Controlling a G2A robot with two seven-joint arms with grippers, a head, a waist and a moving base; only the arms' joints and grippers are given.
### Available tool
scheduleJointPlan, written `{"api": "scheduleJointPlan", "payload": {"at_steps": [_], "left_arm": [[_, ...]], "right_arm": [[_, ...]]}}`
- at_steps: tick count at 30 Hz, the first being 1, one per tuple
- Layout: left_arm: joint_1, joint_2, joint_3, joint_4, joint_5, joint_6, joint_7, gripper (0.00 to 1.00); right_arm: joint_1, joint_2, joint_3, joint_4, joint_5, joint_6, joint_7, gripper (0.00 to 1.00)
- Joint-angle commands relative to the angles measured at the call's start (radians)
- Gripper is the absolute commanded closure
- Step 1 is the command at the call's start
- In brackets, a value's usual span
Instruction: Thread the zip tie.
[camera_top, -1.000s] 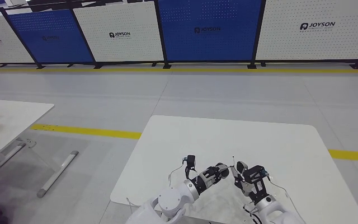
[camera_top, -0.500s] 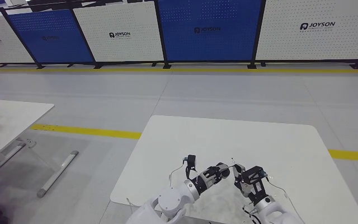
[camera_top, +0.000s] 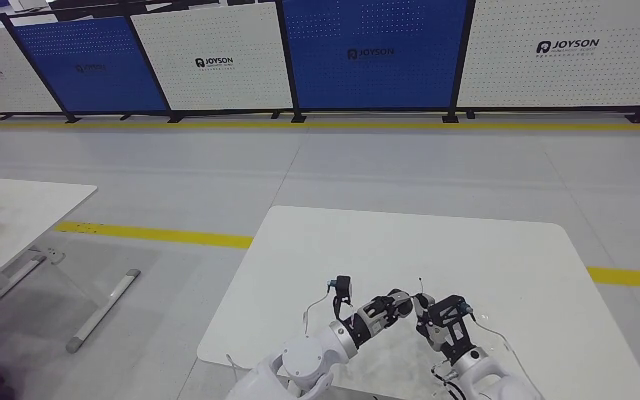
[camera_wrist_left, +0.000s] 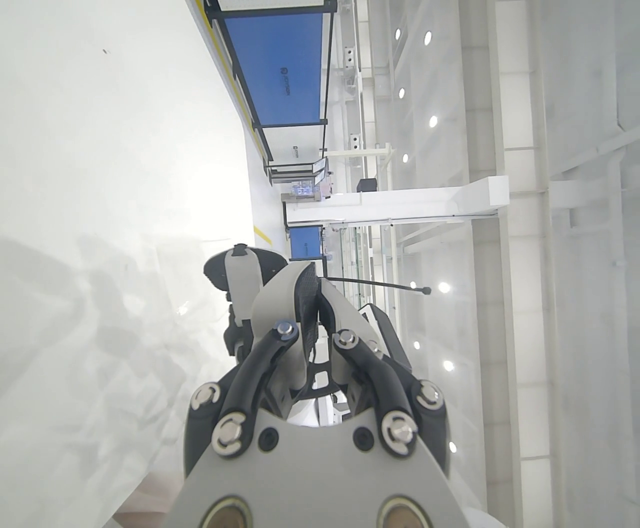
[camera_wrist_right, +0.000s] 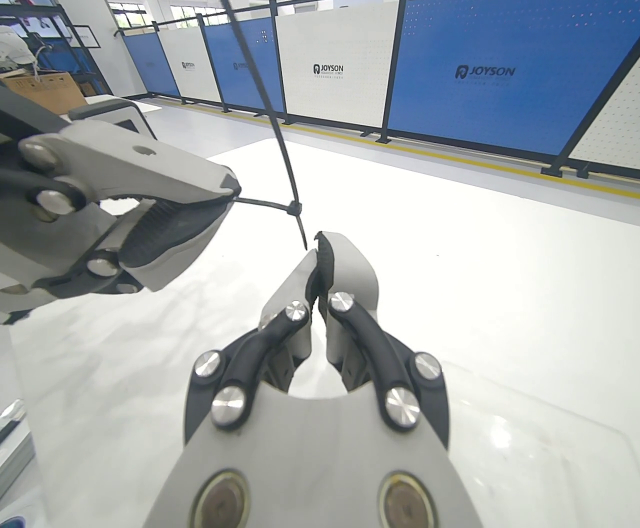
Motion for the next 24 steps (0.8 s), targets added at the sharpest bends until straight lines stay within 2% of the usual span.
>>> {"api": "scheduleJointPlan", "payload": {"at_steps": [1,6,8,13,16,19,24], "left_arm": [[0.001,0.000,-0.001,-0.001,0.000,-0.002,0.000,1.00],[0.001,0.000,-0.003,0.003,0.002,0.003,0.011,1.00],[-0.001,-0.001,-0.002,0.007,0.003,0.006,0.012,1.00],[-0.003,-0.001,0.000,0.013,0.006,0.007,0.016,1.00],[-0.002,-0.002,0.003,0.016,0.010,0.007,0.017,1.00],[-0.003,-0.003,0.008,0.020,0.014,0.008,0.019,1.00],[-0.007,-0.004,0.013,0.027,0.021,0.012,0.026,1.00]], "right_arm": [[0.001,0.000,-0.001,0.001,0.000,0.001,0.001,1.00],[-0.010,0.001,0.012,-0.002,0.022,0.002,-0.027,0.98],[-0.019,0.003,0.022,-0.008,0.022,-0.003,-0.035,0.86],[-0.032,0.006,0.032,-0.017,0.021,-0.006,-0.041,0.74],[-0.034,0.007,0.033,-0.019,0.021,-0.004,-0.044,0.72],[-0.034,0.007,0.034,-0.020,0.021,-0.003,-0.047,0.76],[-0.041,0.008,0.036,-0.027,0.016,-0.003,-0.053,0.75]]}}
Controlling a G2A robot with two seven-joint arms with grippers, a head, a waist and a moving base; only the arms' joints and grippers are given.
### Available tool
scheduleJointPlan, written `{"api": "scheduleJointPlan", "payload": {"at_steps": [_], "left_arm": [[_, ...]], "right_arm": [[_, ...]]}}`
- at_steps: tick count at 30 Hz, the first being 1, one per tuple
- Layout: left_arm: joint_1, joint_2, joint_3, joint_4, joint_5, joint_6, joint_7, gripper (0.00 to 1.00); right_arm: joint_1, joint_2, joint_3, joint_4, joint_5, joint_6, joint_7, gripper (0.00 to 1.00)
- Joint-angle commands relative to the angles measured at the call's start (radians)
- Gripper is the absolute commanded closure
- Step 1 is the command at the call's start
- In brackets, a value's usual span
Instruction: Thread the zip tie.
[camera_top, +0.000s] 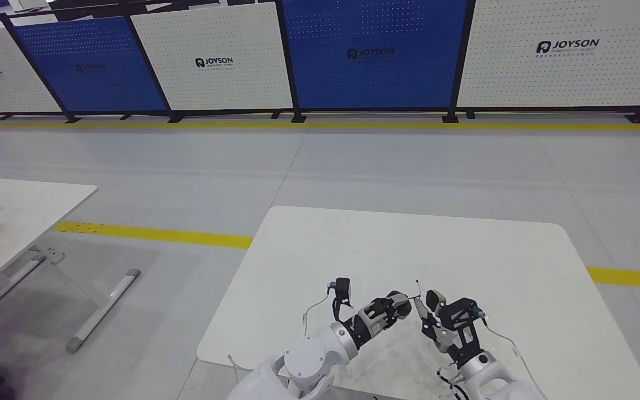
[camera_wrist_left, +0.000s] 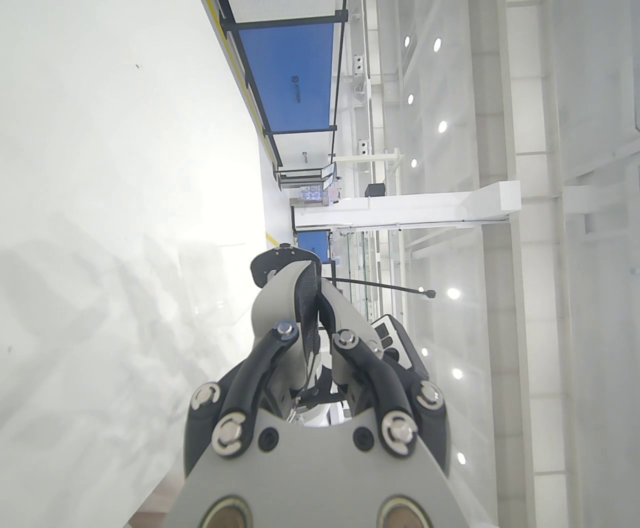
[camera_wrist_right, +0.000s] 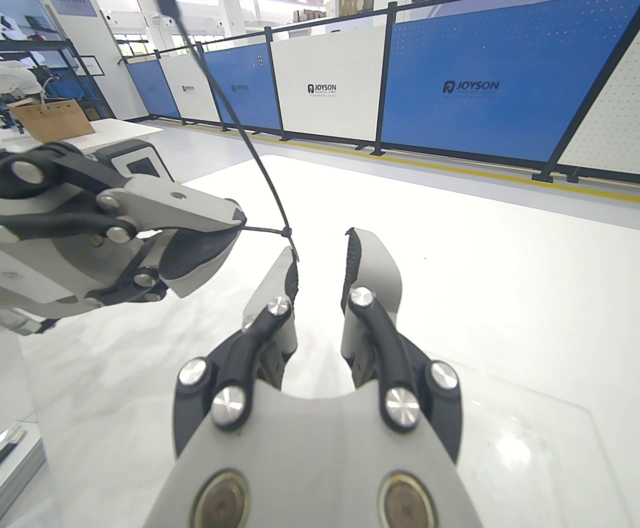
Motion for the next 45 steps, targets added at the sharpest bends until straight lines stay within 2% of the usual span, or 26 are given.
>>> {"api": "scheduleJointPlan", "payload": {"at_steps": [1,11,13,16,18,19,31,45], "left_arm": [[-0.002,-0.001,0.002,0.003,0.002,0.001,0.003,1.00],[-0.008,-0.004,0.012,0.013,0.010,0.004,0.006,1.00],[-0.008,-0.004,0.012,0.013,0.012,0.005,0.006,1.00],[-0.008,-0.004,0.012,0.012,0.012,0.005,0.006,1.00],[-0.007,-0.004,0.012,0.011,0.014,0.005,0.006,1.00],[-0.007,-0.004,0.012,0.010,0.014,0.006,0.005,1.00],[-0.001,-0.004,0.013,-0.003,0.021,0.004,0.005,1.00],[0.019,0.000,-0.002,-0.042,0.011,-0.039,-0.011,1.00]], "right_arm": [[-0.003,0.001,0.001,-0.004,-0.003,-0.001,-0.001,0.75],[-0.006,0.002,-0.001,-0.010,-0.010,0.003,-0.002,0.78],[-0.006,0.002,-0.001,-0.011,-0.010,0.004,-0.002,0.87],[-0.003,0.001,-0.004,-0.012,-0.010,0.004,0.000,0.84],[-0.001,0.001,-0.006,-0.011,-0.011,0.004,0.002,0.88],[-0.001,0.001,-0.006,-0.011,-0.013,0.003,0.002,1.00],[0.000,0.003,-0.008,-0.013,-0.024,0.003,0.012,1.00],[0.022,0.001,-0.026,0.014,-0.018,-0.006,0.024,1.00]]}}
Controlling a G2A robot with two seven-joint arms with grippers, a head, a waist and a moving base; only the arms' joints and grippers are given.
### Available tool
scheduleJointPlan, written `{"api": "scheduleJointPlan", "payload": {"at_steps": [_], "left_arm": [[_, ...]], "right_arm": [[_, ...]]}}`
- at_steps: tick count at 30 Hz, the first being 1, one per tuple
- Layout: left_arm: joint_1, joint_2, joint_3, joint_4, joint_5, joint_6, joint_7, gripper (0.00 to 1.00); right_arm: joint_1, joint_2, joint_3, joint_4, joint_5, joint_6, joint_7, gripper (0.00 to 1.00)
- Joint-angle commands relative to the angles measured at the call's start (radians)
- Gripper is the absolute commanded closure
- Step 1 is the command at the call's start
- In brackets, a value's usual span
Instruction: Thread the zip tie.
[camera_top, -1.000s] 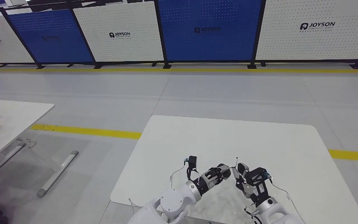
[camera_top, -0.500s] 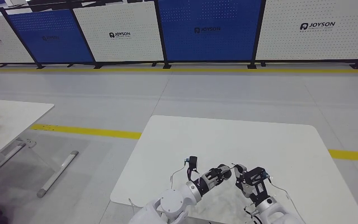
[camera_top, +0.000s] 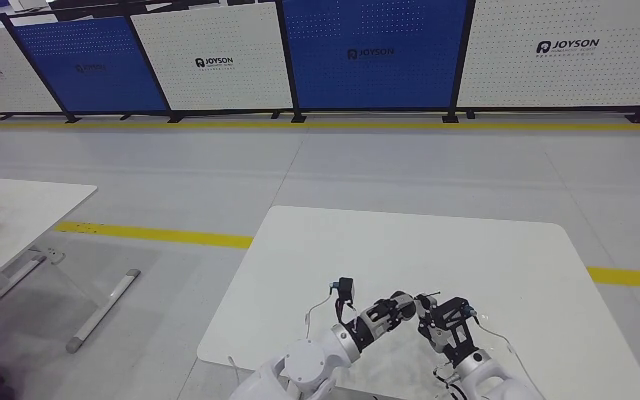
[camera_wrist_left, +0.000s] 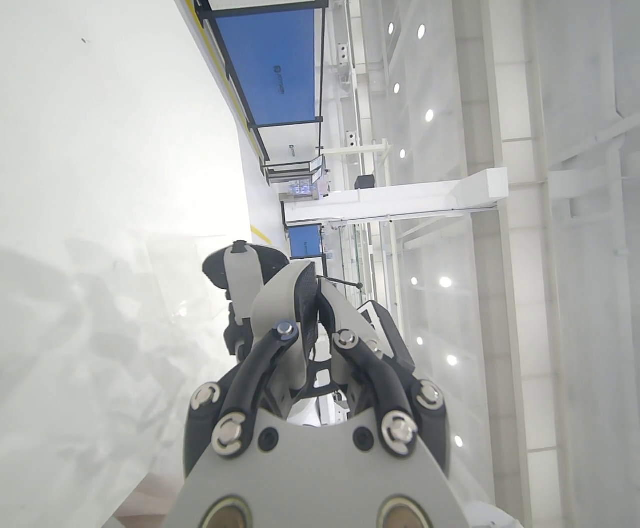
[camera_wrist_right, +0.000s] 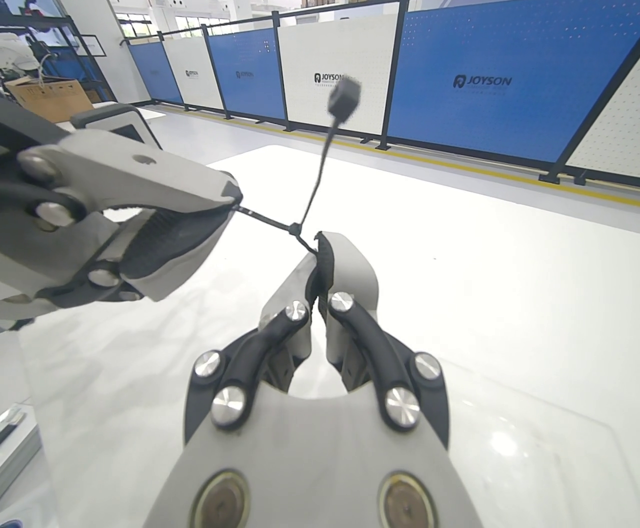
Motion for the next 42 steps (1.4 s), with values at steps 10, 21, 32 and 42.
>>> {"api": "scheduleJointPlan", "payload": {"at_steps": [10,21,32,42], "left_arm": [[0.016,0.004,-0.025,-0.040,-0.031,-0.021,-0.003,1.00],[0.037,0.009,-0.041,-0.071,-0.035,-0.028,-0.015,1.00],[0.018,0.005,-0.024,-0.034,-0.013,0.002,0.001,1.00],[0.006,0.001,-0.009,-0.016,-0.008,0.002,0.011,1.00]], "right_arm": [[0.009,-0.001,-0.009,0.025,0.010,-0.014,-0.003,1.00],[0.025,-0.003,-0.019,0.043,0.017,-0.017,0.000,1.00],[0.019,-0.001,-0.011,0.031,0.027,-0.014,-0.011,0.00],[-0.007,0.003,0.012,0.006,0.025,0.011,-0.030,0.57]]}}
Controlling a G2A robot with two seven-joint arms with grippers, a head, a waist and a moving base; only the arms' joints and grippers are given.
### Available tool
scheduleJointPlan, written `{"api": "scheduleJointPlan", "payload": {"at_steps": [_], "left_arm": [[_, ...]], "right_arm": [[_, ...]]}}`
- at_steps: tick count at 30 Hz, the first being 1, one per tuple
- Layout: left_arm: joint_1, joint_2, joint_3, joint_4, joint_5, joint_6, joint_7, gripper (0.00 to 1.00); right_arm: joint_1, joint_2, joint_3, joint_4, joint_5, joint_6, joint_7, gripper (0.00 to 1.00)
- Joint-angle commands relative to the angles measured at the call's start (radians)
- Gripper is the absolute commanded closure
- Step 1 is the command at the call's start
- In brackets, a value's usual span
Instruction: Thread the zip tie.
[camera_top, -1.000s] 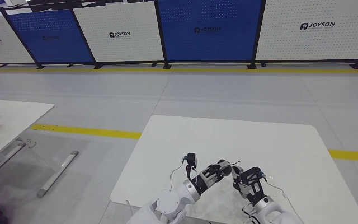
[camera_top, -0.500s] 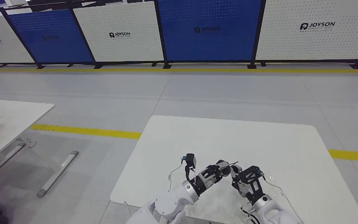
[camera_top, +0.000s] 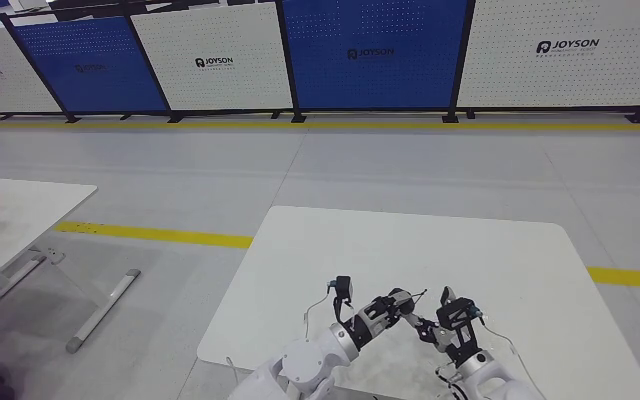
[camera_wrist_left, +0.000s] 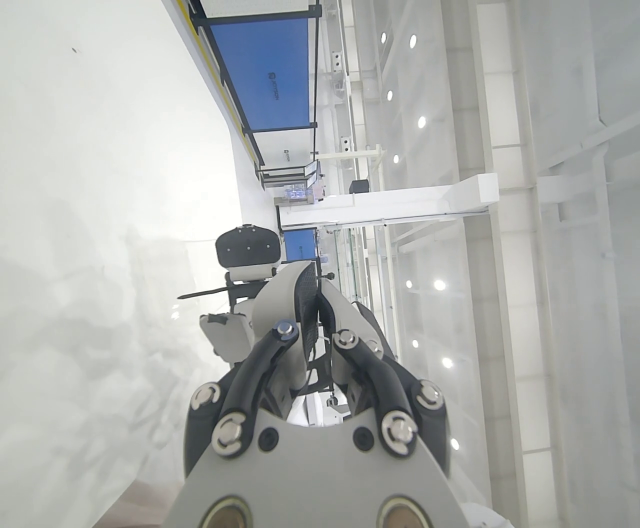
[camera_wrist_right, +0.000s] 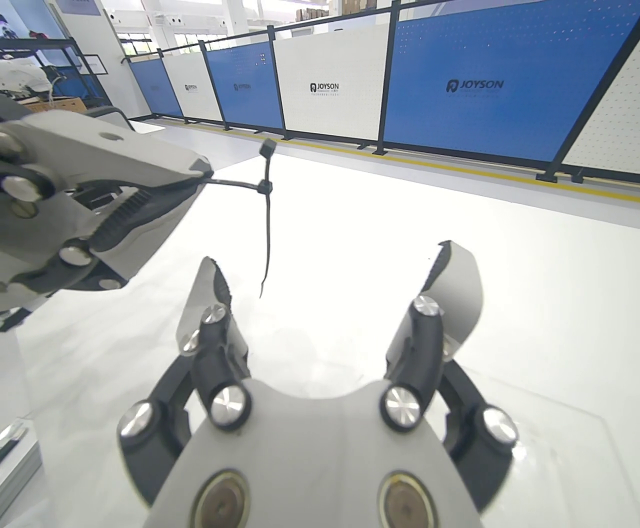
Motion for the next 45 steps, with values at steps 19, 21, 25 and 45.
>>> {"api": "scheduleJointPlan", "payload": {"at_steps": [19,21,25,45], "left_arm": [[0.008,0.002,-0.003,-0.010,0.007,-0.007,-0.008,1.00],[0.008,0.002,-0.003,-0.012,0.009,-0.006,-0.008,1.00],[0.008,0.002,-0.003,-0.013,0.008,-0.004,-0.008,1.00],[0.028,0.007,-0.026,-0.068,-0.015,-0.027,-0.019,1.00]], "right_arm": [[-0.002,0.000,-0.008,-0.024,-0.025,0.021,0.024,1.00],[-0.002,0.000,-0.009,-0.025,-0.025,0.017,0.027,1.00],[-0.002,0.000,-0.012,-0.024,-0.032,0.017,0.028,1.00],[0.023,-0.003,-0.028,0.015,-0.029,0.003,0.035,1.00]]}}
